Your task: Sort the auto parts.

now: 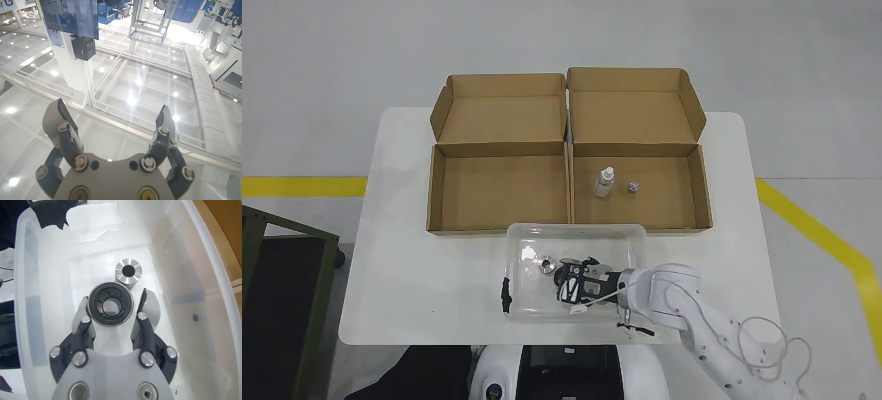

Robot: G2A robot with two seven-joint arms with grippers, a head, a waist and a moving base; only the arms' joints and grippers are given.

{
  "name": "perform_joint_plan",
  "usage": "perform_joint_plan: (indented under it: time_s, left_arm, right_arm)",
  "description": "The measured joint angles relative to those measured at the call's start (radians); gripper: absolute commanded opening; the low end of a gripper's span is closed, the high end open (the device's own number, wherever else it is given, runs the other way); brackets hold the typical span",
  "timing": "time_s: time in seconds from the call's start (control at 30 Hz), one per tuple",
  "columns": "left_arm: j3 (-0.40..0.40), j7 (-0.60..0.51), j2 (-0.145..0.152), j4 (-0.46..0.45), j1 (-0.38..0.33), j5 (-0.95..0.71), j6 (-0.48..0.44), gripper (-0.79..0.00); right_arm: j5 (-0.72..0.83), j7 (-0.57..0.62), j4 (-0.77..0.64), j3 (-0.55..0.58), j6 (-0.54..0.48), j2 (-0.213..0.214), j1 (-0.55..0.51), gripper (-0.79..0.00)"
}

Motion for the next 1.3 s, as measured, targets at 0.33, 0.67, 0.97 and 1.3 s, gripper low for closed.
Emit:
perform_joint_plan:
  time_s: [0.33,0.67,0.97,1.3]
  left_arm:
    - [0.000,0.000,0.000,0.000,0.000,0.000,0.000,0.000]
    - [0.000,0.000,0.000,0.000,0.000,0.000,0.000,0.000]
    - [0.000,0.000,0.000,0.000,0.000,0.000,0.000,0.000]
    - [0.000,0.000,0.000,0.000,0.000,0.000,0.000,0.000]
  right_arm:
    - [0.023,-0.012,-0.006,0.013,-0.022,0.004,0.000,-0.785]
    - [0.062,-0.077,-0.078,0.090,-0.043,0.023,-0.046,-0.785]
    - [0.083,-0.178,-0.143,0.157,-0.063,0.037,-0.087,-0.785]
    - [0.258,-0.351,-0.146,0.200,-0.123,0.041,-0.106,-0.785]
